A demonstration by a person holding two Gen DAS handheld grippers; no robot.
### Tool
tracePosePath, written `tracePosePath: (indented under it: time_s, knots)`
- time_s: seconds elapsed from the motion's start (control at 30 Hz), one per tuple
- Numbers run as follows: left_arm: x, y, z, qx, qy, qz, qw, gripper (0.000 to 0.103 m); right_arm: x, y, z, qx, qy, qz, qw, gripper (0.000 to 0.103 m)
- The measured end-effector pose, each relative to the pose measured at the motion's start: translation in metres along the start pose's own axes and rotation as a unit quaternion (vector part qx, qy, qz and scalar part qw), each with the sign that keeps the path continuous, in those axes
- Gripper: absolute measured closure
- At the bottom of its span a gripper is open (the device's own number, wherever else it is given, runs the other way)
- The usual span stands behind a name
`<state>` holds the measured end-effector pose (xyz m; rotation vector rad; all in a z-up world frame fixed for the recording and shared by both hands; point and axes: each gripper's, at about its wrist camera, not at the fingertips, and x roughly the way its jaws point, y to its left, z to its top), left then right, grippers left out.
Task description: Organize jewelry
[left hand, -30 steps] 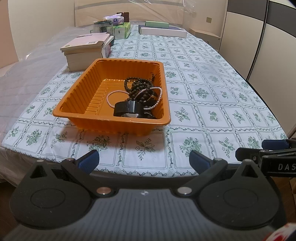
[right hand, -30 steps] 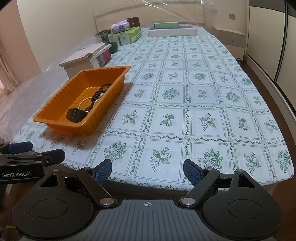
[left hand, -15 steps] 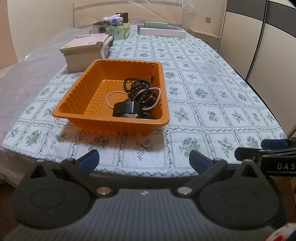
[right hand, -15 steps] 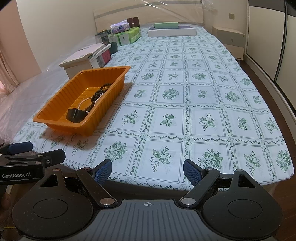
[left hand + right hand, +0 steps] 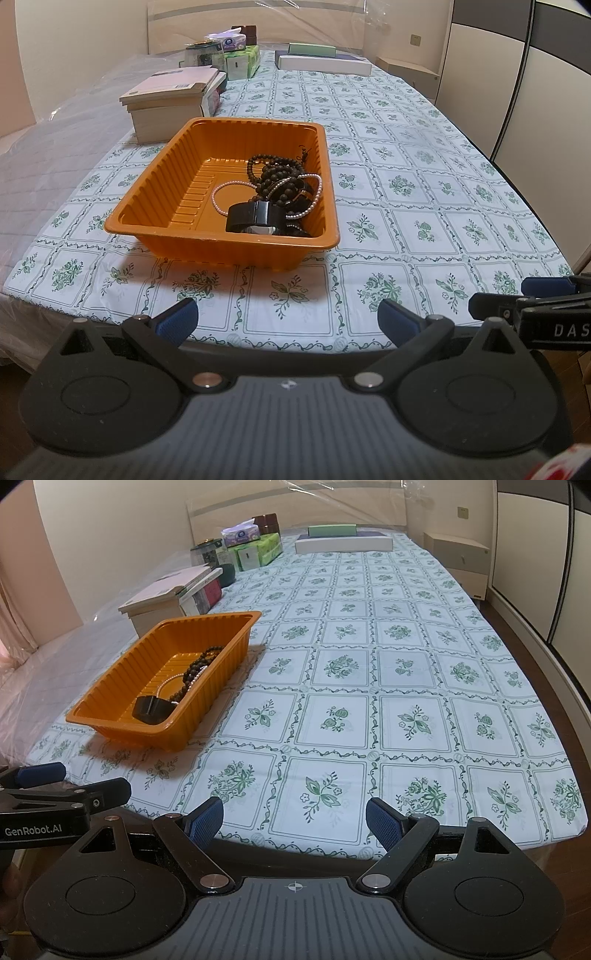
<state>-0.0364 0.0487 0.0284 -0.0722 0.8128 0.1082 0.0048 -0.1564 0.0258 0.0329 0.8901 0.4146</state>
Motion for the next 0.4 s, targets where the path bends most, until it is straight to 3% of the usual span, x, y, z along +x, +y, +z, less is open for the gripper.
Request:
tracePosePath:
  time_s: [0.4]
  knots:
    - [-0.0011,0.0002,-0.0014,0.001,-0.006,-0.001,1.0,0.0,0.0001,-0.0001,0.0,0.0,0.0,0.0,1.0,0.019]
